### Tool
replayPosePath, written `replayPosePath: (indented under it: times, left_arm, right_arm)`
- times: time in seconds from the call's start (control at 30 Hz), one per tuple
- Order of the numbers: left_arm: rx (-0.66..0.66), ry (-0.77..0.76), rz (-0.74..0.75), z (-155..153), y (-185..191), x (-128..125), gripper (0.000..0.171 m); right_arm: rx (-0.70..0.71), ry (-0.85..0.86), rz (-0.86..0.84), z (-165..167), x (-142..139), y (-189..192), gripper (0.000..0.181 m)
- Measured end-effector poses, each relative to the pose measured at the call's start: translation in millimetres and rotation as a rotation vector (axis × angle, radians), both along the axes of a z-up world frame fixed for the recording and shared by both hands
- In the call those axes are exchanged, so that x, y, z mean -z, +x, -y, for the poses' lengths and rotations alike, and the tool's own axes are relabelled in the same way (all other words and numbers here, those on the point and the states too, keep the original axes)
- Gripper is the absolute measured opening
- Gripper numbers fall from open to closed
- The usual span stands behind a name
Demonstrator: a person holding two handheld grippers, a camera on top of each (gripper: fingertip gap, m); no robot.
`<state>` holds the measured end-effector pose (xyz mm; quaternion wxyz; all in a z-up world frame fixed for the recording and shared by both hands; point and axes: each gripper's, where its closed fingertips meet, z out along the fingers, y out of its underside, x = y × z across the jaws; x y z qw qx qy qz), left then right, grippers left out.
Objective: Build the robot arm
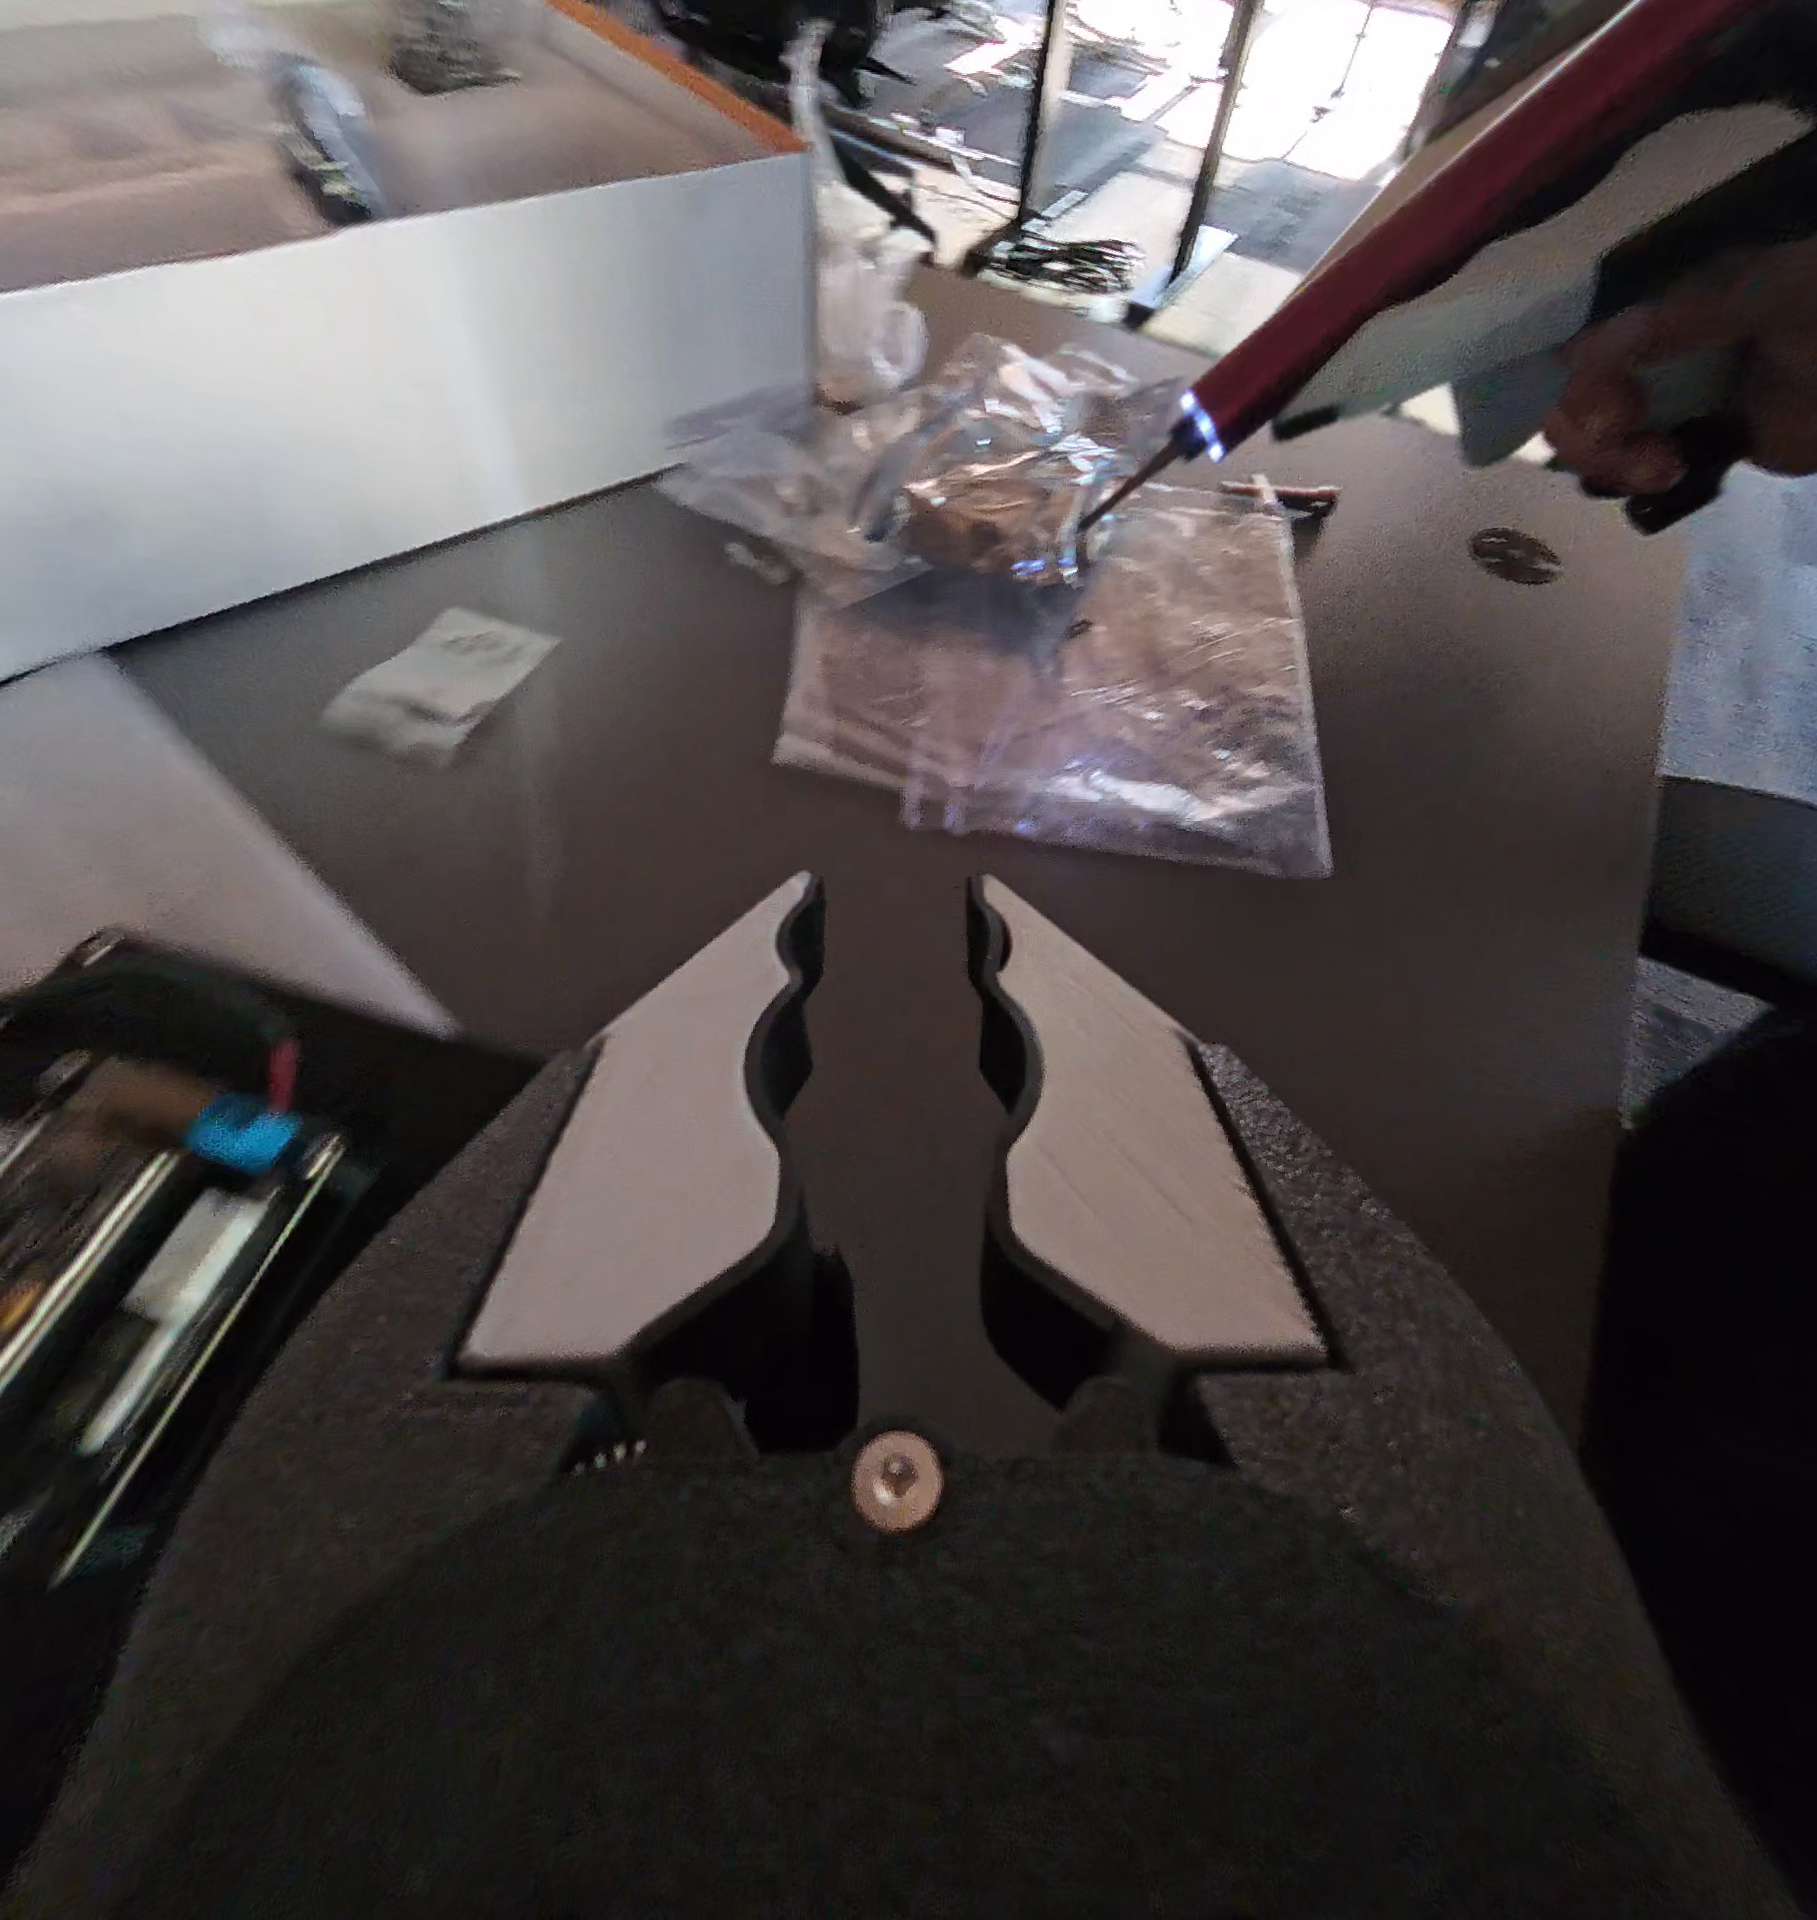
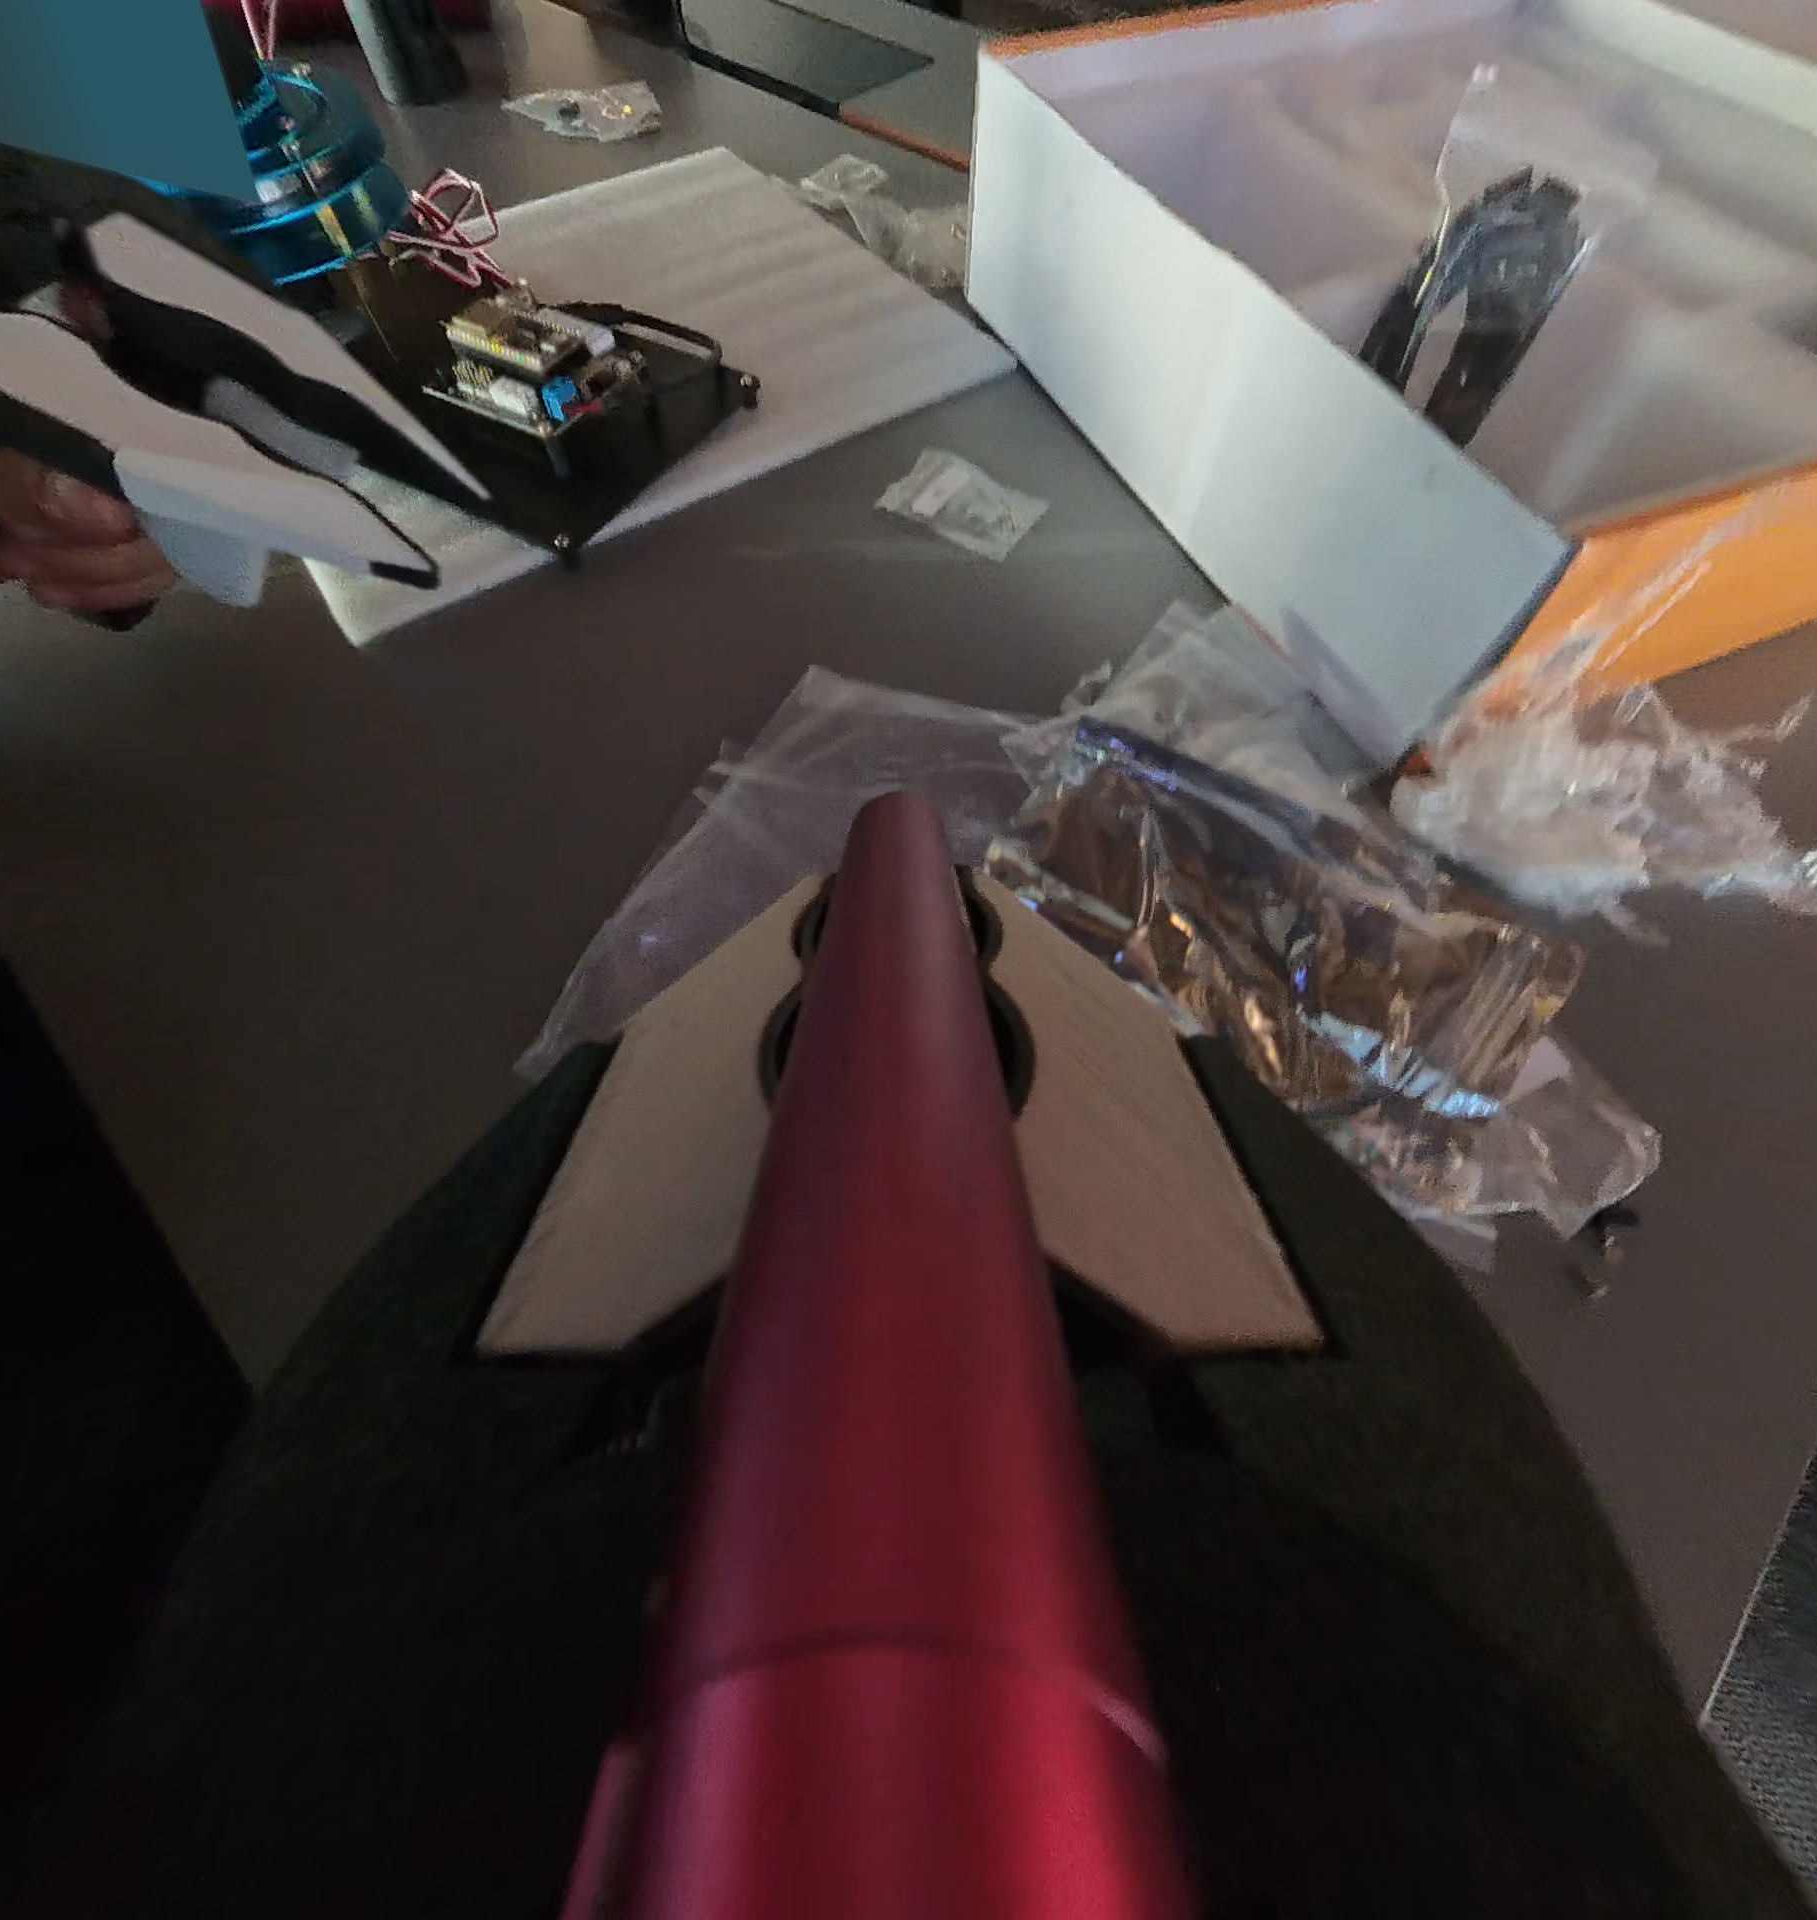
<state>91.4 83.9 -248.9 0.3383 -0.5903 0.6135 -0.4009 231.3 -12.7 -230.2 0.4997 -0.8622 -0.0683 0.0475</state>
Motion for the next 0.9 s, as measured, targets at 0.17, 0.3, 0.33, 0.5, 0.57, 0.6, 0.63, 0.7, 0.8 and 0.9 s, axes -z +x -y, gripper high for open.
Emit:
replayPosePath:
  times: [0.17,0.3,0.33,0.5,0.57,0.6,0.63,0.7,0.8,0.9]
  left_arm:
    - [0.137,-0.005,-0.075,29.0,46.3,11.6,0.027]
    - [0.193,-0.02,-0.136,51.3,71.4,22.8,0.027]
    - [0.197,-0.03,-0.149,56.4,75.7,25.1,0.027]
    - [0.19,-0.063,-0.192,70.1,87.4,35.2,0.026]
    - [0.175,-0.061,-0.201,68.6,88.9,38.1,0.025]
    - [0.172,-0.062,-0.201,68.3,89.3,38.5,0.025]
    - [0.17,-0.06,-0.199,67.9,89.6,38.7,0.025]
    - [0.164,-0.048,-0.201,66.5,89.7,39.1,0.024]
    - [0.164,-0.033,-0.186,65.9,89.4,36.9,0.025]
    - [0.175,-0.037,-0.144,67.2,89.9,31.1,0.025]
  right_arm:
    - [0.025,-0.01,-0.049,18.7,19.8,10.1,0.02]
    - [0.032,-0.031,-0.032,20.8,33.9,17.0,0.02]
    - [0.045,-0.034,-0.026,20.8,36.6,21.5,0.02]
    - [-0.004,-0.039,-0.051,14.7,40.6,15.0,0.019]
    - [-0.026,-0.061,-0.041,13.3,43.4,10.0,0.02]
    - [-0.034,-0.058,-0.04,12.4,43.3,7.6,0.02]
    - [-0.041,-0.048,-0.047,11.5,42.0,5.0,0.019]
    - [-0.046,-0.032,-0.058,10.6,38.7,1.9,0.02]
    - [-0.062,0.003,-0.088,10.0,29.4,-3.4,0.02]
    - [-0.102,0.082,-0.171,8.0,8.6,-14.7,0.021]
